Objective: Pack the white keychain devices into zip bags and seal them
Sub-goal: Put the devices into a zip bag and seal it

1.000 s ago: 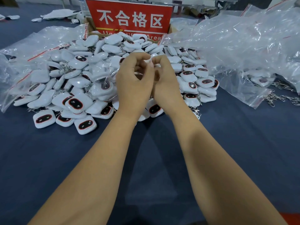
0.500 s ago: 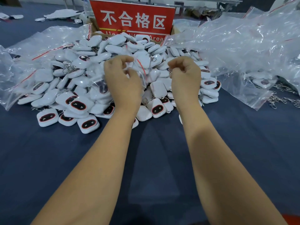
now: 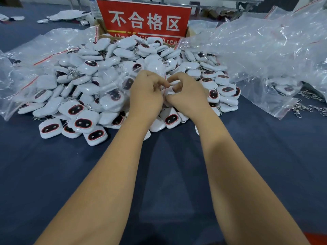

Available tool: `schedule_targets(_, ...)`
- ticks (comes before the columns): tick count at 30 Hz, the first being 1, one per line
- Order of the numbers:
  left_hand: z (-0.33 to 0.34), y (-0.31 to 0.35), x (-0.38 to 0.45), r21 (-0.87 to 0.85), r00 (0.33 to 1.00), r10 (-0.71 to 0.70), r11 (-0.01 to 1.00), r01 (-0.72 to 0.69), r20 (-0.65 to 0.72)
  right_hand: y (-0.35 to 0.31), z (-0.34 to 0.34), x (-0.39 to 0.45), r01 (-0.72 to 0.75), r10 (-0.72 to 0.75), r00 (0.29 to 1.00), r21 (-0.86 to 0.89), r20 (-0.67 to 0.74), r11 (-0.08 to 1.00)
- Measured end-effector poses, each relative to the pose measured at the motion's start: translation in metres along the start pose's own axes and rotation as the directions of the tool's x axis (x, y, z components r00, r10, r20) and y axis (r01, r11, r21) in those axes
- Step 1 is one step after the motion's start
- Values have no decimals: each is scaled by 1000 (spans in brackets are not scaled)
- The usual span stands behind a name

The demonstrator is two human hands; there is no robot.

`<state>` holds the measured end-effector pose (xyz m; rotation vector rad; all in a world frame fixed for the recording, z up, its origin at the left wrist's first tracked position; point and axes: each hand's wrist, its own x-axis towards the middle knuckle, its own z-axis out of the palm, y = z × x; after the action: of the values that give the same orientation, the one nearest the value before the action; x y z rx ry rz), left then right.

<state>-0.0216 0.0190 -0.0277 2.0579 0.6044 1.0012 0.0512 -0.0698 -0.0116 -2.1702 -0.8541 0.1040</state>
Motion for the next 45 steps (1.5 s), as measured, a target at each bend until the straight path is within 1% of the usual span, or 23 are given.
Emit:
schedule_targets(2, 0, 0, 1, 33, 999, -16, 999, 17, -43, 3, 0, 1, 10, -8, 1000, 129, -13, 992)
schedule_targets(4, -1, -2, 3, 47, 995, -37, 998, 42, -93, 6, 0, 3, 14, -4, 999, 211, -48, 977)
schedule_targets(7, -5, -5, 5, 7, 991, -76, 997, 77, -109, 9, 1, 8, -8, 28, 996, 225, -85, 974)
schedule_targets(9, -6, -5, 4, -2, 992, -71, 997, 71, -104, 11, 2, 11, 1, 29, 992, 238, -123, 971)
schedule_targets(11, -6, -5, 4, -10, 993, -85, 996, 85, -78, 9, 2, 11, 34, 20, 985, 311, -171, 950)
schedule_targets(13, -6, -4, 3, -25, 994, -97, 995, 96, -40, 6, 1, 8, 100, -8, 974, 397, -228, 913)
schedule_targets(16, -5, -2, 2, -10, 996, -88, 996, 88, -13, 1, 0, 4, 183, -55, 958, 455, -280, 872)
schedule_targets(17, -5, -1, 2, -23, 996, -86, 996, 86, -10, -1, -1, 2, 202, -71, 956, 467, -284, 861)
schedule_targets(19, -6, 1, 1, -127, 995, -102, 987, 103, 11, -3, -1, 1, 237, -106, 951, 470, -289, 850)
schedule_targets(21, -6, 2, 0, -222, 993, -114, 968, 120, 39, -4, 0, 1, 229, -107, 957, 476, -269, 849)
schedule_targets(24, -5, -1, 1, -160, 996, -68, 984, 77, 57, -6, 1, 0, 211, -100, 966, 504, -238, 838)
schedule_targets(30, -3, -1, 6, -177, 994, -110, 978, 108, -4, -3, -1, 1, 104, -4, 984, 552, -180, 828)
schedule_targets(32, -3, -1, 5, -182, 993, -118, 977, 115, -4, -4, 0, 0, 118, -33, 985, 513, -171, 851)
schedule_targets(34, -2, -1, 4, -218, 993, -116, 969, 113, -4, -5, 2, -1, 167, -107, 982, 455, -153, 875)
schedule_targets(37, -3, -1, 5, -213, 994, -105, 972, 99, -19, -7, 5, -2, 166, -146, 986, 413, -79, 895)
schedule_targets(39, -3, -1, 6, -190, 995, -99, 977, 93, -26, -8, 5, -2, 137, -131, 990, 437, -43, 889)
schedule_targets(41, -3, -3, 7, -181, 995, -95, 980, 86, -39, -7, 6, -2, 129, -128, 991, 476, -36, 870)
schedule_targets(45, -4, -2, 7, -221, 993, -101, 971, 86, -59, -7, 5, -3, 126, -156, 988, 547, 10, 828)
